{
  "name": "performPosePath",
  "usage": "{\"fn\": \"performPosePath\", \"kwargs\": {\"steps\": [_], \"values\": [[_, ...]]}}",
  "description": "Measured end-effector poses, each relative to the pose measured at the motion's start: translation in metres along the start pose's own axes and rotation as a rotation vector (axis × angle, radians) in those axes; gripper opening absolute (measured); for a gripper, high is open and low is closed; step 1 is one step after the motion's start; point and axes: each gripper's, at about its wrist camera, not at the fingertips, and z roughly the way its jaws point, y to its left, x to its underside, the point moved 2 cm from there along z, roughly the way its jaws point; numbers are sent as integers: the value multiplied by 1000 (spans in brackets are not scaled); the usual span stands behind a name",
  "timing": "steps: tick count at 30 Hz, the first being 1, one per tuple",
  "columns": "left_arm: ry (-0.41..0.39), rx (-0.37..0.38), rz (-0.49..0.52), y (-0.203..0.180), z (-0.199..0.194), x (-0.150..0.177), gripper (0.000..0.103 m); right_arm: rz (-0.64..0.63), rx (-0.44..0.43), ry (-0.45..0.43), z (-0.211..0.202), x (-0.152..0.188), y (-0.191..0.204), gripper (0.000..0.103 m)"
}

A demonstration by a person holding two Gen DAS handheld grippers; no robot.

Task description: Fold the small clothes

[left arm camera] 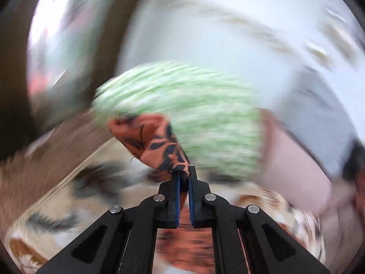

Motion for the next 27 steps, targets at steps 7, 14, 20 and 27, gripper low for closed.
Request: {"fn": "performPosePath", "kwargs": {"steps": [7, 14, 20, 27], "values": [[60, 367, 402, -260, -41, 97, 6, 98, -68, -98, -29, -3, -35, 88], [612, 317, 547, -330, 78, 277, 43, 248, -96, -126, -41, 10, -84, 88], [477, 242, 447, -239, 46, 228, 76, 274, -169, -99, -39, 5, -84, 91], [334, 4, 481, -112, 35, 189, 83, 144, -195, -17, 20, -54, -39, 91]]}}
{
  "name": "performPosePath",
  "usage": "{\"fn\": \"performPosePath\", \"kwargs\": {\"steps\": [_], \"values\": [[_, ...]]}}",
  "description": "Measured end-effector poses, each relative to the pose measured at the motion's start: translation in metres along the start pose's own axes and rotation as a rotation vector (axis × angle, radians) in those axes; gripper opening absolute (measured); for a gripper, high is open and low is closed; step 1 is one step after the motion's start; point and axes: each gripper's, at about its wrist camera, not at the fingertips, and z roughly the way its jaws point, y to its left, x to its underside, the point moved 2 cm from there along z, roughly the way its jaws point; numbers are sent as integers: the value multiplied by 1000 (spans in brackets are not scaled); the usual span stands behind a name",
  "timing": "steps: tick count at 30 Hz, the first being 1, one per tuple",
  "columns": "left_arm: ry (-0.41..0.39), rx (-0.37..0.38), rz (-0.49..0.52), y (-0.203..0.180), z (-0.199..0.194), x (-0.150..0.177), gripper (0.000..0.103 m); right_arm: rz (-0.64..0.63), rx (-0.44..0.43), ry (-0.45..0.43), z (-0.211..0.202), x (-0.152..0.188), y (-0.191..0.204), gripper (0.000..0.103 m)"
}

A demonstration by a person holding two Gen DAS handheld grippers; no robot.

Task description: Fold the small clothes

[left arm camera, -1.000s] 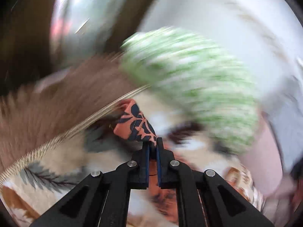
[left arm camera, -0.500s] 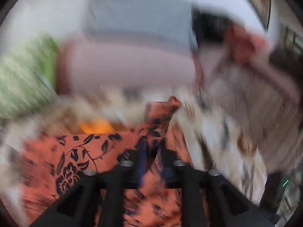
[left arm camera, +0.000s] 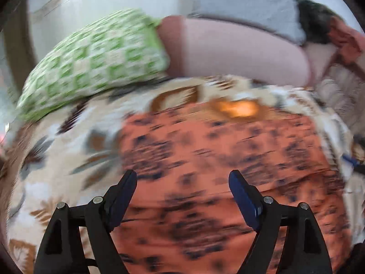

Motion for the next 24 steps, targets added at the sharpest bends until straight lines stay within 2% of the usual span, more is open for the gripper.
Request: {"fn": "performPosePath", "kwargs": {"steps": [4, 6, 7, 8, 9, 10, 11, 13, 16, 17, 19, 21, 22, 24], "values": [[47, -38, -60, 32, 33, 22, 83, -83, 173, 123, 63, -37, 4, 90], [89, -73, -73, 40, 52, 32, 83, -120, 256, 203, 92, -40, -1, 83], [118, -75, -84, 42, 62, 36, 83, -134, 304, 248, 107, -39, -3, 66], [128, -52, -114, 47, 66, 41, 83, -150, 337, 276, 116, -36, -3, 40], [110, -38, -134, 49, 66, 42, 83, -178, 366, 288, 119, -33, -1, 21], [103, -31, -139, 51, 65, 42, 83, -208, 370, 292, 119, -32, 6, 11], [100, -29, -135, 52, 65, 43, 83, -253, 384, 283, 118, -32, 15, 11], [93, -23, -124, 52, 62, 44, 83, -406, 455, 199, 105, -35, 43, 11], [58, -12, -115, 53, 49, 43, 83, -531, 506, 73, 84, -39, 69, 11], [30, -14, -117, 53, 44, 39, 83, -538, 525, 74, 87, -38, 67, 12], [-21, -12, -130, 53, 32, 30, 83, -527, 575, 148, 111, -35, 38, 15], [-51, -2, -143, 51, 23, 20, 83, -456, 595, 185, 122, -32, 7, 21], [-59, 12, -131, 48, 19, 16, 83, -416, 560, 153, 116, -32, 2, 22], [-77, 0, -71, 40, 21, 6, 83, -391, 557, 112, 98, -34, 4, 37]]}}
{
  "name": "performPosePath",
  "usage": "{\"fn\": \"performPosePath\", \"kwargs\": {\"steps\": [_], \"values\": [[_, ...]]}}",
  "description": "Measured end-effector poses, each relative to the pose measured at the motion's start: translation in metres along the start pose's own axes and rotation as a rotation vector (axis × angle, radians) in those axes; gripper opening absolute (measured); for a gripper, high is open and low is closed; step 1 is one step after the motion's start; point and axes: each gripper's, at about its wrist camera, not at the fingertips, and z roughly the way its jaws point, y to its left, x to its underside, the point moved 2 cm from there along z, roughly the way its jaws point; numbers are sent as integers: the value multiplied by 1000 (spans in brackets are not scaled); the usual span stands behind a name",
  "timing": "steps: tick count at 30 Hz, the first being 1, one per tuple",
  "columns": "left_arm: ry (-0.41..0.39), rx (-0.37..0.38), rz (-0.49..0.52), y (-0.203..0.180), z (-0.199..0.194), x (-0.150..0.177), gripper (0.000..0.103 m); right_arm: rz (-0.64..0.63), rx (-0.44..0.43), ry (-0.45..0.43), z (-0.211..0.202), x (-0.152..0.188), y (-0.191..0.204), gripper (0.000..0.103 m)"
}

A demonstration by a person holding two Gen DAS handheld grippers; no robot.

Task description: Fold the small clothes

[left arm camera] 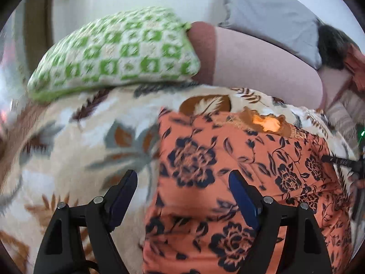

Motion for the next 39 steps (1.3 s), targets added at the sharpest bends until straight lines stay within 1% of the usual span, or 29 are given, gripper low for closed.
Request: {"fn": "performPosePath", "kwargs": {"steps": [1, 2, 4, 5, 6, 7, 8, 9, 10, 11, 12, 13, 14, 15, 17, 20, 21, 25, 27, 29, 31, 32, 34, 36, 37, 38, 39], "values": [[9, -40, 35, -3, 8, -3, 83, 0, 10, -23, -10, -1, -2, 58], [30, -78, 50, -3, 18, -4, 83, -2, 20, -68, -24, -3, -3, 65], [141, -164, 63, 3, 49, 3, 83, 2, 0, -133, -50, -8, -2, 65], [195, -185, 53, 8, 65, 9, 85, 14, -35, -153, -61, -10, 0, 66], [177, -169, 30, 12, 66, 10, 85, 27, -103, -166, -69, -13, 5, 67], [165, -164, 12, 15, 64, 9, 86, 36, -210, -152, -72, -13, 11, 72], [169, -168, 5, 16, 63, 9, 86, 41, -297, -116, -67, -11, 16, 74], [170, -174, -2, 16, 62, 7, 86, 47, -368, -74, -59, -8, 17, 74], [174, -179, -3, 15, 60, 6, 86, 54, -409, -14, -43, -2, 19, 75], [179, -184, 7, 14, 57, 5, 86, 73, -398, 78, -16, 4, 15, 76], [176, -190, 16, 13, 52, 5, 86, 113, -373, 151, 5, 11, 7, 76], [164, -194, 24, 13, 44, 4, 86, 147, -405, 140, 8, 12, 0, 75], [143, -189, 27, 14, 33, 4, 86, 161, -421, 104, -2, 10, -3, 75], [120, -173, 22, 16, 22, 4, 86, 151, -409, 94, -9, 7, -3, 75], [100, -128, 5, 20, -2, 9, 86, 91, -361, 35, -38, 4, 1, 76], [81, -62, -20, 25, -50, 33, 86, 80, -394, -13, -84, 13, -5, 77], [78, -43, -26, 25, -63, 41, 86, 88, -393, -20, -103, 24, -12, 77], [75, 35, -76, 31, -118, 88, 86, 136, -385, -25, -154, 76, -44, 78], [96, 43, -103, 35, -138, 113, 86, 177, -365, -5, -173, 110, -64, 78], [120, 67, -114, 35, -151, 135, 86, 212, -348, 25, -186, 145, -82, 78], [150, 76, -140, 36, -158, 154, 86, 235, -325, 73, -196, 187, -94, 78], [168, 91, -153, 35, -160, 164, 86, 248, -323, 93, -199, 202, -99, 78], [220, 115, -193, 34, -161, 179, 86, 282, -346, 136, -202, 232, -107, 78], [267, 154, -219, 33, -161, 192, 86, 317, -388, 166, -200, 250, -109, 78], [286, 147, -230, 33, -160, 195, 86, 331, -416, 178, -199, 258, -110, 78], [301, 153, -242, 33, -160, 199, 86, 339, -426, 186, -199, 262, -111, 78], [303, 179, -255, 34, -161, 202, 86, 349, -439, 194, -199, 267, -112, 78]]}}
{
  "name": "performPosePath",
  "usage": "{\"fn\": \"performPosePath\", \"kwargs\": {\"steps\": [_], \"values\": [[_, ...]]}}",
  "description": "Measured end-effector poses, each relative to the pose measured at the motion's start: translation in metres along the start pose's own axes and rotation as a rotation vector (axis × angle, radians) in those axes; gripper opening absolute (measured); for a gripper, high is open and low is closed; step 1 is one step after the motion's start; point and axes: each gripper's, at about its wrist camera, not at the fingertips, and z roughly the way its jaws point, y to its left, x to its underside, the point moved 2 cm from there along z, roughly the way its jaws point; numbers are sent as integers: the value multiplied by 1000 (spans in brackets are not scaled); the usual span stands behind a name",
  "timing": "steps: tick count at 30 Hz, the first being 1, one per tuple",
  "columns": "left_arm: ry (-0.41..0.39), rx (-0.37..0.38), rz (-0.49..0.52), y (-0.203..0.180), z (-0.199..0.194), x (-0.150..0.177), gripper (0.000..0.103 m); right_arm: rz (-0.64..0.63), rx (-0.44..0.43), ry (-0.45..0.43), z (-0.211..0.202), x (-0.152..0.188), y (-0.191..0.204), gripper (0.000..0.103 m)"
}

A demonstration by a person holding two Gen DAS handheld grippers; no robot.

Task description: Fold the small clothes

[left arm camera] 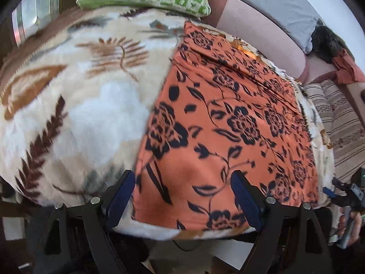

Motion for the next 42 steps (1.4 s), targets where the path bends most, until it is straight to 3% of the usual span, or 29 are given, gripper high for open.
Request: {"fn": "performPosePath", "kwargs": {"steps": [4, 10, 12, 13, 15, 17, 19, 22, 24, 25, 26, 27, 28, 29, 30, 31, 32, 33, 38, 42], "values": [[20, -15, -26, 8, 4, 8, 86, -8, 18, 41, 7, 8, -6, 78], [30, 19, -45, 13, 5, 15, 85, -65, 43, 7, 9, -4, -1, 78], [44, 39, -82, 19, 12, 14, 85, -22, 31, 68, 30, -5, -11, 76], [53, 35, -101, 21, 14, 13, 85, -13, 24, 87, 35, -3, -13, 70], [54, 42, -113, 24, 14, 16, 68, -29, 12, 107, 39, 5, -10, 60], [65, -15, -85, 28, 14, 18, 34, -15, 22, 119, 38, 10, -14, 33], [71, -49, -78, 34, 13, 19, 21, 14, 27, 119, 38, 12, -22, 31], [83, 6, -115, 44, 10, 20, 21, -8, 21, 104, 32, 13, -17, 32], [79, 24, -117, 46, 11, 20, 29, -30, 60, 109, 34, 14, -12, 46], [76, 43, -121, 46, 11, 21, 41, -37, 63, 118, 37, 15, -10, 66], [70, 68, -118, 44, 10, 21, 54, -52, 66, 122, 39, 16, -7, 67], [62, 74, -106, 40, 11, 21, 57, -64, 76, 123, 40, 16, -6, 67], [61, 55, -85, 36, 13, 21, 58, -72, 84, 125, 41, 17, -5, 67], [63, 21, -52, 31, 14, 22, 51, -69, 77, 131, 41, 17, -6, 65], [61, -40, -10, 26, 15, 23, 39, -61, 66, 141, 43, 17, -7, 62], [60, -94, 25, 23, 15, 23, 13, -56, 63, 157, 43, 17, -9, 32], [60, -79, 29, 22, 14, 22, 8, -37, 44, 165, 43, 19, -11, 9], [55, -29, -7, 25, 8, 20, 8, -16, 35, 156, 40, 20, -11, 9], [-44, -10, -4, 16, -29, 10, 8, 3, -64, 97, 12, 23, 4, 9], [34, -67, -16, 29, 1, 11, 9, 74, 57, 96, 25, 19, -24, 13]]}}
